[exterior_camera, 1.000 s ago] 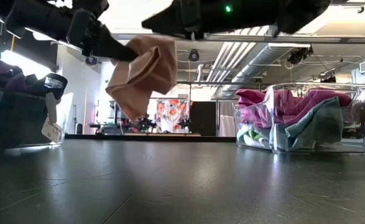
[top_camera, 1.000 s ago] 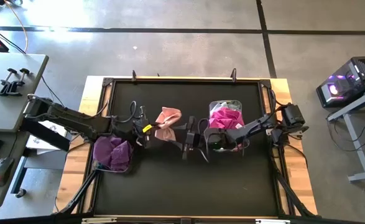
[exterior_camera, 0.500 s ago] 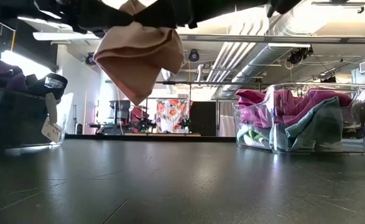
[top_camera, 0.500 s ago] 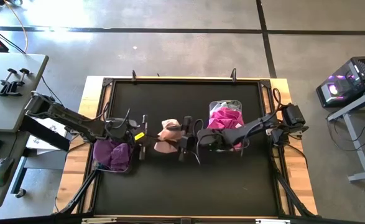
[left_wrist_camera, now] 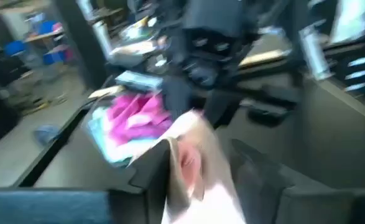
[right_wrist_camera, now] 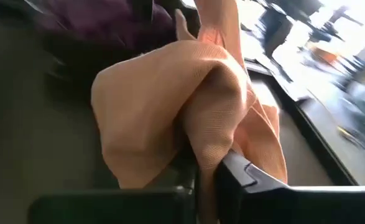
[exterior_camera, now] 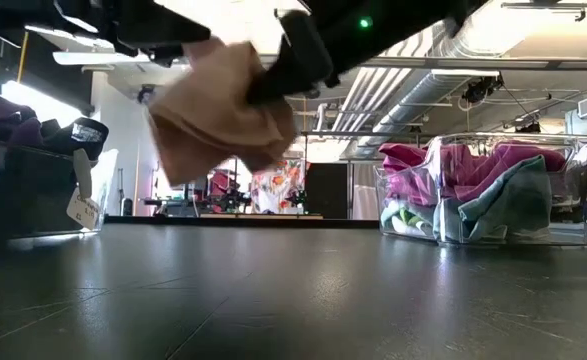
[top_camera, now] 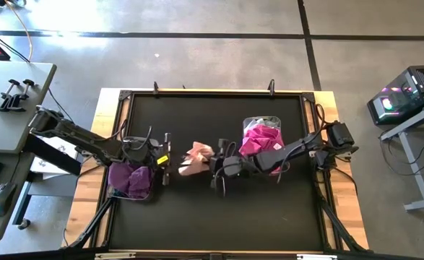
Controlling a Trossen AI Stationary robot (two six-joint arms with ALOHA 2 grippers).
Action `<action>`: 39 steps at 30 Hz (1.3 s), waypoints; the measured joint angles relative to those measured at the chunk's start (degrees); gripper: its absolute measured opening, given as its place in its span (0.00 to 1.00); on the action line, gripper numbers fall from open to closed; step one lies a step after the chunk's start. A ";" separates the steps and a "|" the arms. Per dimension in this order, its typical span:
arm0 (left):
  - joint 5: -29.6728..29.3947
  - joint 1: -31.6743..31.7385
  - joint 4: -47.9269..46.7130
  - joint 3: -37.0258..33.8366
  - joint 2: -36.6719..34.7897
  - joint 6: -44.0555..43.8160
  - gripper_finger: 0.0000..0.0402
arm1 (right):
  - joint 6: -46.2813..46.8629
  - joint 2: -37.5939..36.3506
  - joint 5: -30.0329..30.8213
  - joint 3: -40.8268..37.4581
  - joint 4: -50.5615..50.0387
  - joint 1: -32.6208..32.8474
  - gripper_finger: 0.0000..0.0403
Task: Sort towels by color in basket
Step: Put the light orange towel into the right transparent bin
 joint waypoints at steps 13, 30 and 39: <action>-14.45 0.02 -8.76 0.00 -3.83 -1.16 0.45 | 23.15 -12.46 36.92 -0.07 -31.57 13.35 0.03; -14.47 0.28 -9.56 0.00 -3.80 -2.92 0.45 | 94.45 -25.53 15.91 -13.93 -75.36 7.22 0.04; -14.47 0.28 -9.82 -0.02 -3.80 -3.50 0.45 | 87.23 -25.55 9.42 -25.09 -57.04 0.94 0.18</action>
